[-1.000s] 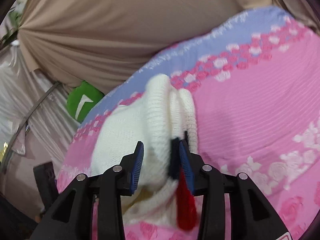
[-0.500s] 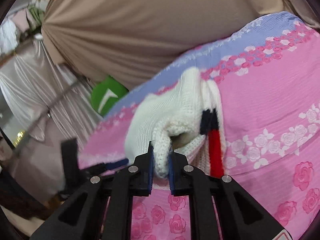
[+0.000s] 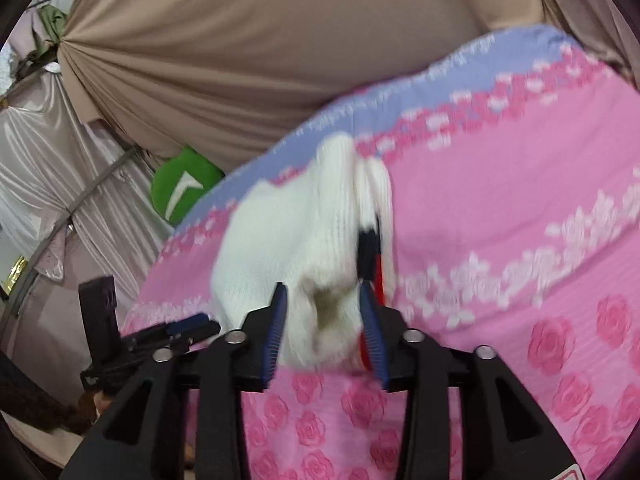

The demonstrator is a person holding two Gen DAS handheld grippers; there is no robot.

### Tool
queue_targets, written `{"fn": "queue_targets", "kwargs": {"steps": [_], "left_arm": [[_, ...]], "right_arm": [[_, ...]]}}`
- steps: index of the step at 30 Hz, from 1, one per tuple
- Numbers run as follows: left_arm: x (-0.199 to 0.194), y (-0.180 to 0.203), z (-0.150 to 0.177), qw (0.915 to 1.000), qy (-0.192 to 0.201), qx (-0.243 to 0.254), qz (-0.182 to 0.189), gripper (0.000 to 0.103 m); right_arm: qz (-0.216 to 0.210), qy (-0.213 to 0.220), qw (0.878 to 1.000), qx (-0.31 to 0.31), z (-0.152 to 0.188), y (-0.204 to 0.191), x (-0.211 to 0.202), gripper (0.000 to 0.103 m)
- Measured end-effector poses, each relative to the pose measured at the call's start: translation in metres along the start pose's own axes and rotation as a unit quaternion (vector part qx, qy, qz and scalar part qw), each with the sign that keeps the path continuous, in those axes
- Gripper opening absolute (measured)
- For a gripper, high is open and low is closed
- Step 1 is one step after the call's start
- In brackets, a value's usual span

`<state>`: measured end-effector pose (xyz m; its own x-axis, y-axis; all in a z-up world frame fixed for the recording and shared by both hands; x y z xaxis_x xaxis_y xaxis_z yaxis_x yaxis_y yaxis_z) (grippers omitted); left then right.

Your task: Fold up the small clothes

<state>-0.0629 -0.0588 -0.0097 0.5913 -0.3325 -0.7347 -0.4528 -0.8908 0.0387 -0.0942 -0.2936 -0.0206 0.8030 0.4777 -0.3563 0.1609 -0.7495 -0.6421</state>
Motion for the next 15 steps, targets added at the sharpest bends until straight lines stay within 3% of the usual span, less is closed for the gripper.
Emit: {"fn": "queue_targets", "kwargs": {"steps": [5,8,9,10,13,15], "left_arm": [[-0.010,0.012,-0.039,0.9989,0.044,-0.010,0.014,0.057],[0.005,0.022,-0.052,0.9990,0.044,-0.006,0.002,0.057],[0.011,0.024,-0.053,0.9993,0.038,-0.005,-0.001,0.057],[0.018,0.026,-0.052,0.9996,0.029,-0.006,-0.001,0.057],[0.026,0.024,-0.046,0.9998,0.020,-0.006,-0.006,0.057],[0.032,0.023,-0.042,0.9996,0.019,0.001,-0.021,0.056]], "right_arm": [[0.032,-0.019,0.998,-0.043,-0.038,0.000,0.056,0.054],[0.065,-0.058,0.995,-0.053,-0.048,0.016,0.106,0.051],[0.070,-0.075,0.993,-0.058,-0.051,0.021,0.120,0.030],[0.063,-0.081,0.993,-0.055,-0.054,0.024,0.125,0.016],[0.015,-0.036,0.998,-0.045,-0.070,0.018,0.109,0.014],[0.038,-0.030,0.998,-0.036,-0.073,0.033,0.109,0.013]]}}
Point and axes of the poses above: each gripper's, at about its wrist camera, not at the fingertips, and x roughly the way its jaws point, y to its right, z to its underside, the point moved 5 cm from there along x, roughly the way its jaws point, and after that the axes turned 9 degrees about -z, right-handed, at the moved point
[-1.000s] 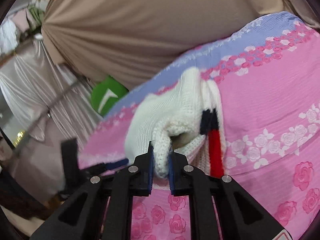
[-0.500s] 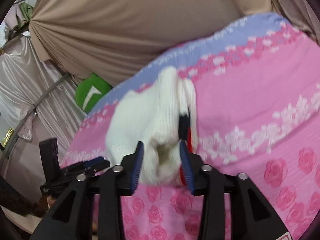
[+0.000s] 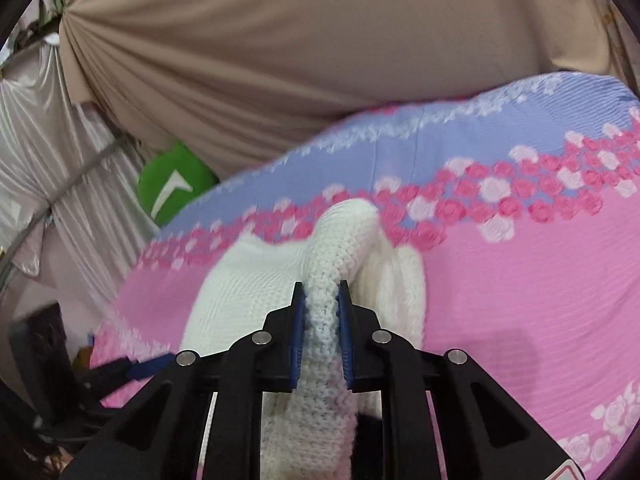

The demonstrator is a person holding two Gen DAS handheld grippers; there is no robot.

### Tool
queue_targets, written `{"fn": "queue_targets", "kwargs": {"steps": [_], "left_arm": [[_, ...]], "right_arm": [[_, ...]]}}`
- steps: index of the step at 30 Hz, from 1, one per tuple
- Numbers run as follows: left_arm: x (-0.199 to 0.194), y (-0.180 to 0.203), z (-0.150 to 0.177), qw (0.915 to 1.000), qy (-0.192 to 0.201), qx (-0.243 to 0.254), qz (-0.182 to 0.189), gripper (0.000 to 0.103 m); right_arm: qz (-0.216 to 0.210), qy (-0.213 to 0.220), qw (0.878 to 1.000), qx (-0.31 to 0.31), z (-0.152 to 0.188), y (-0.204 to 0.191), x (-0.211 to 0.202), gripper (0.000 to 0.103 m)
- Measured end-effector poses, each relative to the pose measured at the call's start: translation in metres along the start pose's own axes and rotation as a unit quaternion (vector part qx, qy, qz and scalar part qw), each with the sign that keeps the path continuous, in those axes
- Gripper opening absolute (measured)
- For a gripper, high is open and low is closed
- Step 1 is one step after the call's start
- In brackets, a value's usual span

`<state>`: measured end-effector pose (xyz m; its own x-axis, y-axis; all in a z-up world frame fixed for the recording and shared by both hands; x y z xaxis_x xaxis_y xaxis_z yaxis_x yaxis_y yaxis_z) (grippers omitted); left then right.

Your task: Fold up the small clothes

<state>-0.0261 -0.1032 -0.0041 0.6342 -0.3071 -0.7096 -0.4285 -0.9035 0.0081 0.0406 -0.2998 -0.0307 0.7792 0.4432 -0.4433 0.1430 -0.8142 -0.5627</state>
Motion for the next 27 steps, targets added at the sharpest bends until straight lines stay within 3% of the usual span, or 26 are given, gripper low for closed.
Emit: {"fn": "queue_targets", "kwargs": {"steps": [2,4,7,10,13,15,17,18,20,24,27], "left_arm": [[0.008,0.002,0.004,0.9998,0.000,0.011,-0.018,0.056],[0.012,0.005,0.007,0.9990,0.004,0.025,-0.038,0.057],[0.012,0.009,0.008,0.9979,0.008,0.035,-0.053,0.057],[0.013,0.007,0.008,0.9979,0.007,0.032,-0.055,0.058],[0.014,0.009,0.008,0.9976,0.007,0.032,-0.060,0.059],[0.014,0.010,0.009,0.9971,0.009,0.034,-0.067,0.059],[0.013,0.012,0.010,0.9968,0.010,0.035,-0.071,0.059],[0.013,0.013,0.011,0.9967,0.009,0.037,-0.072,0.059],[0.011,0.015,0.012,0.9959,0.009,0.041,-0.081,0.059],[0.009,0.014,0.013,0.9955,0.006,0.037,-0.087,0.059],[0.009,0.014,0.013,0.9952,0.006,0.035,-0.091,0.059]], "right_arm": [[0.047,-0.044,0.998,0.018,0.014,0.030,0.026,0.014],[0.016,-0.033,0.998,0.044,0.019,0.039,0.025,0.014],[0.021,0.008,0.999,0.036,0.012,0.021,-0.011,0.015],[0.018,0.038,0.999,-0.013,0.020,-0.022,-0.049,0.018],[0.010,0.013,0.998,-0.065,0.047,-0.060,-0.061,0.018],[0.049,-0.032,0.994,-0.089,0.074,-0.063,-0.047,0.018],[0.104,-0.079,0.987,-0.090,0.099,-0.041,-0.026,0.011],[0.104,-0.089,0.987,-0.079,0.108,-0.033,-0.021,0.006],[0.083,-0.079,0.992,-0.059,0.113,-0.033,-0.030,0.006],[0.075,-0.037,0.993,-0.080,0.096,-0.056,-0.055,0.009],[0.097,-0.063,0.990,-0.083,0.103,-0.045,-0.044,0.010]]}}
Point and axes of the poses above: each gripper's, at about its wrist camera, not at the fingertips, and x roughly the way its jaws point, y to its right, z to its underside, the point moved 5 cm from there along x, roughly the way its jaws point, and after that the axes turned 9 degrees about -z, right-handed, at the moved point
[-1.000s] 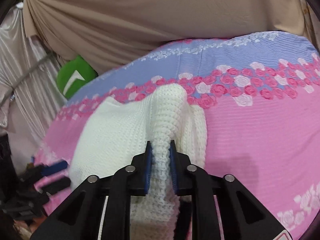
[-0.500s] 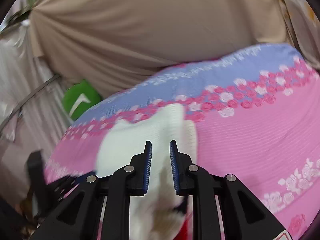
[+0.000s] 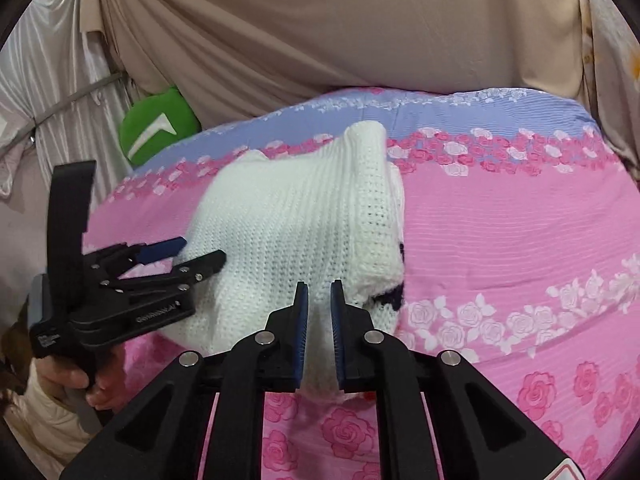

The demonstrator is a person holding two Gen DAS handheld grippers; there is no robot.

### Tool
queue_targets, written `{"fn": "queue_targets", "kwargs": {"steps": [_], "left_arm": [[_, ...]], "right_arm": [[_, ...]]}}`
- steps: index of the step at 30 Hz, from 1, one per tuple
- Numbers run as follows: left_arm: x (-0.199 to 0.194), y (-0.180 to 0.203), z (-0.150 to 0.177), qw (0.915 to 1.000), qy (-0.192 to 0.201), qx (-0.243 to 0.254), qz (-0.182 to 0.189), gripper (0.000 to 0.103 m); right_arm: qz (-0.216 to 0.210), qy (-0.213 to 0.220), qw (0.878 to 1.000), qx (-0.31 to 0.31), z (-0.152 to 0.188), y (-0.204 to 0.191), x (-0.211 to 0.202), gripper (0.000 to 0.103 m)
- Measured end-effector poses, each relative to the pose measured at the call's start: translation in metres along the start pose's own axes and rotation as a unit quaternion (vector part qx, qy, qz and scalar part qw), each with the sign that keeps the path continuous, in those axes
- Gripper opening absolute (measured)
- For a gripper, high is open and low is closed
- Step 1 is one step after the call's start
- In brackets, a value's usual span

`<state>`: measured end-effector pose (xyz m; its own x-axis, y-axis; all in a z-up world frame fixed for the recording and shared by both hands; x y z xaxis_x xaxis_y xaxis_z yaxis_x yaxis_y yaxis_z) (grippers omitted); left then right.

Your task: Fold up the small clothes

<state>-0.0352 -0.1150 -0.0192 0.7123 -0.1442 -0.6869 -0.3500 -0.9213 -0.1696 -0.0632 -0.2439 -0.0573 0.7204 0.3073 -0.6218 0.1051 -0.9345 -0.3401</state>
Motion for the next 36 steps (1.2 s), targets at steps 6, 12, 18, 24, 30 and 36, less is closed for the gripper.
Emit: {"fn": "queue_targets", "kwargs": {"steps": [6,12,18,24,30,36], "left_arm": [[-0.001,0.002,0.002,1.0000,-0.001,0.003,-0.005,0.060],[-0.005,-0.003,-0.004,0.9998,-0.007,-0.016,0.010,0.060],[-0.010,-0.010,-0.017,0.9996,0.005,-0.028,0.009,0.061],[-0.007,-0.016,-0.035,0.9991,0.015,-0.039,0.003,0.069],[0.013,-0.011,-0.031,0.9988,-0.011,-0.044,0.015,0.069],[0.018,-0.007,-0.027,0.9993,-0.012,-0.035,0.000,0.071]], "right_arm": [[-0.009,-0.018,1.000,0.003,0.007,0.000,0.012,0.010],[-0.012,0.064,0.998,-0.025,-0.059,-0.010,-0.021,0.016],[-0.028,0.033,0.999,0.027,-0.095,0.025,0.036,0.016],[-0.006,-0.004,0.999,0.044,-0.100,0.045,0.068,0.014],[-0.005,0.031,1.000,-0.003,-0.151,0.019,0.057,0.014],[0.036,-0.054,0.998,0.004,-0.145,0.054,0.140,0.013]]}}
Point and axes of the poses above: each gripper's, at about its wrist camera, not at the fingertips, and x roughly the way its jaws point, y to its right, z to its underside, the point moved 5 cm from there along x, roughly the way its jaws point, and after that the axes turned 9 degrees about -z, right-handed, at the moved point
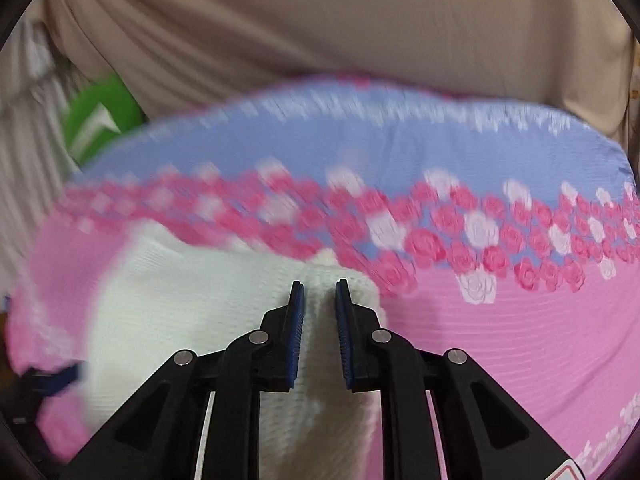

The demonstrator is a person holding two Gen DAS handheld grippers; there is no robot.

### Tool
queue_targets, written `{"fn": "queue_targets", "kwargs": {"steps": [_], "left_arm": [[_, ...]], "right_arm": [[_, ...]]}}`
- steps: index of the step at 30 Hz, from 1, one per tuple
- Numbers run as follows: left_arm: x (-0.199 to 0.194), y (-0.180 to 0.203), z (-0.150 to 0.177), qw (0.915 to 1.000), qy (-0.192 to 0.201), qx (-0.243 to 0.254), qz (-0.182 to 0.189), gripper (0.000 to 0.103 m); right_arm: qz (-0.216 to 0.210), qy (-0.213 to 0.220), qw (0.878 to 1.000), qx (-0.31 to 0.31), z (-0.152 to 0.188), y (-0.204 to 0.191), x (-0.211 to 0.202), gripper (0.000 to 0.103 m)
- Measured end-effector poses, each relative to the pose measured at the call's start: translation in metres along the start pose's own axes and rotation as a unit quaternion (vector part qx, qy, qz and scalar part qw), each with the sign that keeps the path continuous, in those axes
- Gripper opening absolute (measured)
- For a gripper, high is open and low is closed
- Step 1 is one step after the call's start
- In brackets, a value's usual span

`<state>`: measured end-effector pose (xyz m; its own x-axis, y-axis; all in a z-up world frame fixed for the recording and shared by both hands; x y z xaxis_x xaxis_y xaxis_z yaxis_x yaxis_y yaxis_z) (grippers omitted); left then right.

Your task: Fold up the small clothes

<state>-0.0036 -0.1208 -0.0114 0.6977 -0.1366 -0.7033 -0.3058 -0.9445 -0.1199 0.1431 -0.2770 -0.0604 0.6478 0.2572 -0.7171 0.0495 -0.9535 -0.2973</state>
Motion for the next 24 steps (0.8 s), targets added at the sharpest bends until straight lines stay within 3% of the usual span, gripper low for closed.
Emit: {"fn": "queue_targets", "kwargs": {"steps": [3,7,10,12,14,21,24], "left_arm": [[0.001,0.000,0.001,1.0000,0.000,0.004,-0.005,0.072],[0.002,0.001,0.002,0.9999,0.003,0.006,-0.009,0.073],[0.002,0.001,0.003,0.9999,0.005,0.006,-0.011,0.073],[0.002,0.001,0.003,0.9999,0.005,0.005,-0.011,0.074],[0.002,0.002,0.005,0.9999,0.003,0.005,-0.008,0.076],[-0.019,-0.015,0.009,0.9998,0.008,-0.019,0.005,0.076],[-0.028,-0.027,0.011,0.9994,0.013,-0.031,0.003,0.076]], "right_arm": [[-0.017,0.029,0.999,0.024,-0.002,-0.004,-0.033,0.017],[-0.039,0.077,0.996,-0.029,0.029,-0.043,-0.093,0.019],[-0.022,0.068,0.996,-0.056,0.072,-0.055,-0.107,0.019],[0.020,0.037,0.997,-0.062,0.101,-0.049,-0.093,0.018],[0.022,0.033,0.998,-0.055,0.115,-0.038,-0.078,0.016],[0.007,0.106,0.994,-0.037,0.106,-0.048,-0.141,0.019],[0.003,0.101,0.995,-0.015,0.120,-0.039,-0.145,0.019]]}}
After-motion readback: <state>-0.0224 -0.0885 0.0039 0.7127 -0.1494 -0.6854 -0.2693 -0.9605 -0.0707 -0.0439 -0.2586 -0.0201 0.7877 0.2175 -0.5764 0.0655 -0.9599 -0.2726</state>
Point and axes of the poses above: each gripper's, at about its wrist camera, not at the fingertips, and x roughly the way its jaws point, y to its right, z to its underside, the point moved 5 cm from there along x, roughly the way its jaws point, and after that the axes turned 9 degrees about -z, right-handed, at the moved point
